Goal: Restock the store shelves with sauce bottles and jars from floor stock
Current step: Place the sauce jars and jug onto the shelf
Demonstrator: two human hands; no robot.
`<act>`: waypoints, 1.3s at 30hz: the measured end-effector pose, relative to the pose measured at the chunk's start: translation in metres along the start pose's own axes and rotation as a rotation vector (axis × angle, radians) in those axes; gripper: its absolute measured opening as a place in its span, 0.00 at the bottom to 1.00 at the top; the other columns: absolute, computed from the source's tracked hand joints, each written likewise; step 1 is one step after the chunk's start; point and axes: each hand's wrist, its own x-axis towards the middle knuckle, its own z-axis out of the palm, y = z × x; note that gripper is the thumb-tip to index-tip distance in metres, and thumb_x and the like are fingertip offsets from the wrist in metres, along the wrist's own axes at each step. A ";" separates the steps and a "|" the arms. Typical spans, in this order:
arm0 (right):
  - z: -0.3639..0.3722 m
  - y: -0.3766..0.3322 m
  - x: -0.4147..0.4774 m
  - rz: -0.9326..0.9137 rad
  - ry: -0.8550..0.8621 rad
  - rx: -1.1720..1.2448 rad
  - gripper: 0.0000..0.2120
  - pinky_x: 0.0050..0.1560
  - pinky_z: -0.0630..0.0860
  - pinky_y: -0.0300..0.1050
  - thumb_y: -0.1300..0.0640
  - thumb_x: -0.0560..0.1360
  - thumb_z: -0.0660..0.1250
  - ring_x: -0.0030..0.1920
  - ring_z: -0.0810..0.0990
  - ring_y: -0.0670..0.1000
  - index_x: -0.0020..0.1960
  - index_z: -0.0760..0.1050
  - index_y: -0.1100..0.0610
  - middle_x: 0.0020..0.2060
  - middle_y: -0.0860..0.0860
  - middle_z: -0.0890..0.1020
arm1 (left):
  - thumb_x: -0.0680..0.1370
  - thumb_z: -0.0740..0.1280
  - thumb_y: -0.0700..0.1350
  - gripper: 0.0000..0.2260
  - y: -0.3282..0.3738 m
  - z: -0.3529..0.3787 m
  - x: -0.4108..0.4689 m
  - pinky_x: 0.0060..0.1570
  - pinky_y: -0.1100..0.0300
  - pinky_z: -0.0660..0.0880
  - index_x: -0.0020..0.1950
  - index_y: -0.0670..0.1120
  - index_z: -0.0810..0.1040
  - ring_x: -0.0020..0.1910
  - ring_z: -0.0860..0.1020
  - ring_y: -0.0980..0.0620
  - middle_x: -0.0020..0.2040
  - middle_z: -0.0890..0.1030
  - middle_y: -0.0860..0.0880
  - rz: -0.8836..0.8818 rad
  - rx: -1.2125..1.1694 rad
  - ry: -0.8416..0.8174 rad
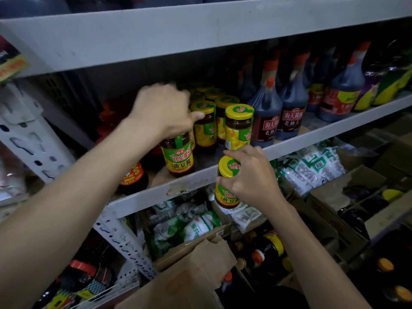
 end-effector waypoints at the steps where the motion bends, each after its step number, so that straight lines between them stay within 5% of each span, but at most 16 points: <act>1: 0.000 0.000 0.000 -0.001 0.000 0.004 0.33 0.55 0.73 0.51 0.45 0.68 0.76 0.60 0.68 0.54 0.70 0.73 0.56 0.58 0.52 0.76 | 0.76 0.56 0.67 0.29 0.015 0.003 0.007 0.46 0.49 0.71 0.63 0.46 0.76 0.58 0.75 0.38 0.58 0.78 0.40 0.001 0.000 0.046; 5: 0.002 0.000 0.003 -0.008 -0.002 0.007 0.33 0.56 0.72 0.50 0.45 0.69 0.75 0.60 0.68 0.54 0.70 0.73 0.55 0.58 0.53 0.76 | 0.80 0.58 0.62 0.24 0.050 0.025 0.040 0.59 0.47 0.68 0.64 0.45 0.75 0.63 0.71 0.39 0.62 0.77 0.40 -0.033 -0.045 -0.059; 9: 0.003 0.004 0.007 -0.007 0.000 0.011 0.34 0.56 0.71 0.50 0.44 0.69 0.75 0.59 0.68 0.54 0.70 0.73 0.56 0.58 0.53 0.76 | 0.77 0.63 0.63 0.24 0.049 0.030 0.068 0.43 0.53 0.69 0.56 0.43 0.80 0.53 0.78 0.39 0.53 0.80 0.41 -0.050 -0.112 -0.083; 13: 0.004 0.009 0.008 0.003 0.002 0.017 0.33 0.57 0.71 0.50 0.44 0.69 0.76 0.59 0.68 0.55 0.70 0.73 0.56 0.57 0.53 0.77 | 0.76 0.69 0.58 0.20 0.044 0.028 0.073 0.38 0.54 0.69 0.57 0.43 0.79 0.48 0.78 0.41 0.50 0.79 0.42 -0.003 -0.159 -0.120; 26: 0.007 0.021 0.002 0.040 0.013 0.027 0.33 0.59 0.71 0.49 0.45 0.68 0.77 0.61 0.69 0.55 0.69 0.75 0.56 0.58 0.52 0.77 | 0.76 0.70 0.54 0.18 0.032 0.028 0.067 0.50 0.53 0.77 0.63 0.48 0.80 0.54 0.79 0.43 0.58 0.81 0.44 0.050 -0.423 -0.172; 30: 0.005 0.024 0.001 0.050 0.025 0.034 0.33 0.60 0.70 0.48 0.45 0.67 0.78 0.61 0.69 0.53 0.68 0.75 0.55 0.58 0.51 0.77 | 0.76 0.66 0.57 0.23 0.052 0.015 0.066 0.58 0.62 0.68 0.70 0.51 0.74 0.64 0.75 0.46 0.66 0.78 0.47 0.186 -0.625 -0.132; 34: 0.002 0.027 -0.002 0.063 0.029 0.041 0.33 0.60 0.71 0.47 0.45 0.66 0.78 0.61 0.69 0.52 0.68 0.75 0.54 0.58 0.51 0.77 | 0.73 0.59 0.71 0.30 0.076 0.010 0.070 0.61 0.48 0.67 0.70 0.56 0.73 0.65 0.70 0.40 0.64 0.76 0.43 0.263 -0.290 -0.132; 39: -0.002 0.033 -0.005 0.078 0.027 0.030 0.33 0.57 0.73 0.51 0.45 0.66 0.78 0.61 0.69 0.54 0.68 0.76 0.54 0.57 0.52 0.77 | 0.74 0.65 0.65 0.26 0.077 0.010 0.067 0.59 0.50 0.71 0.67 0.52 0.75 0.62 0.73 0.40 0.61 0.77 0.42 0.289 -0.300 -0.137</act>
